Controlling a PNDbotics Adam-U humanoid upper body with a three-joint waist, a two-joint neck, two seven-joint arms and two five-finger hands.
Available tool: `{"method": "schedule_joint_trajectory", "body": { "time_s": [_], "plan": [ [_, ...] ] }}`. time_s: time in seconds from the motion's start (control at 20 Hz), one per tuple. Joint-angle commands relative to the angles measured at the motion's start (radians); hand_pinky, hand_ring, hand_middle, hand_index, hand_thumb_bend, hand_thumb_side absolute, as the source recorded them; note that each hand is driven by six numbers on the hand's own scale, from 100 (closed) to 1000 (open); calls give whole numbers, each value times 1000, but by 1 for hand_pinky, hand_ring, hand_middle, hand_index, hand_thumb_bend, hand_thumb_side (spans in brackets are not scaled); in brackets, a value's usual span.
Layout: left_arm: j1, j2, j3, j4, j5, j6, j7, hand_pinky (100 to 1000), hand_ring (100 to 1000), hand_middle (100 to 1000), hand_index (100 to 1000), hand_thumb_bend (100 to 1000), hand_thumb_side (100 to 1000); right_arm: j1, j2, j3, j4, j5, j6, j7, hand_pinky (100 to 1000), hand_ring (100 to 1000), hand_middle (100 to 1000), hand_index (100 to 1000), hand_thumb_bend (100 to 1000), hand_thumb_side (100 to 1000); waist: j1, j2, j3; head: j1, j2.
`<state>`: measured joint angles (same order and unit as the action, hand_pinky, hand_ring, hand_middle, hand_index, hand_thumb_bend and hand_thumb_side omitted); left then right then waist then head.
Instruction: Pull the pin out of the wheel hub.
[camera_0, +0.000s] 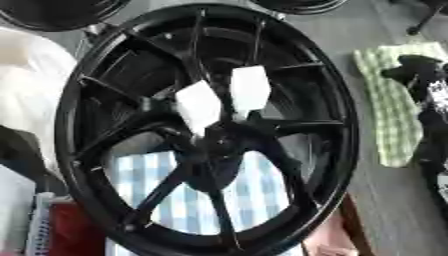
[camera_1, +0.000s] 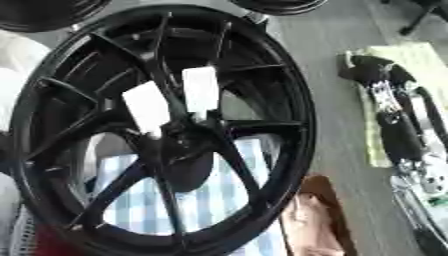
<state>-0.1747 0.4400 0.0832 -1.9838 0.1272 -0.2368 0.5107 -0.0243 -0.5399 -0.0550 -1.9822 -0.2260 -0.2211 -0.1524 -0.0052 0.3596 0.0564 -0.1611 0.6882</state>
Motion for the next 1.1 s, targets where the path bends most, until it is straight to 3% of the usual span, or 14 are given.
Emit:
{"method": "schedule_joint_trajectory", "body": {
  "time_s": [0.05, 0.25, 0.35, 0.7, 0.95, 1.1],
  "plan": [
    [1, 25, 1, -16, -7, -1, -5, 837, 715, 653, 826, 258, 583, 2, -9, -7, -18, 4, 3, 0, 924, 750, 606, 766, 100, 737, 0, -13, 0, 0, -14],
    [1, 49, -1, -16, -16, -1, -17, 836, 715, 653, 825, 250, 570, 7, -5, -6, -18, 8, 7, 0, 924, 750, 605, 766, 100, 740, 0, -14, 2, -2, -4],
    [4, 100, -5, -16, -32, -1, -41, 834, 714, 654, 824, 239, 551, 15, -7, -7, -18, 12, 7, -2, 924, 750, 605, 766, 100, 742, 3, -17, 5, -10, 4],
    [0, 383, -19, -16, -106, 16, -190, 822, 720, 660, 822, 234, 476, 35, -22, -7, -18, 22, 7, -5, 924, 750, 605, 767, 100, 736, 17, -35, 18, -34, 25],
    [-53, 579, -44, -16, -153, 59, -355, 812, 728, 668, 819, 258, 464, 46, -33, -6, -18, 23, 6, -4, 924, 750, 605, 767, 100, 732, 25, -49, 22, -45, 36],
    [-97, 661, -62, -16, -163, 76, -455, 808, 735, 675, 816, 278, 481, 49, -38, -5, -18, 24, 6, -4, 924, 750, 605, 767, 100, 733, 28, -52, 21, -45, 39]
  ]
}}
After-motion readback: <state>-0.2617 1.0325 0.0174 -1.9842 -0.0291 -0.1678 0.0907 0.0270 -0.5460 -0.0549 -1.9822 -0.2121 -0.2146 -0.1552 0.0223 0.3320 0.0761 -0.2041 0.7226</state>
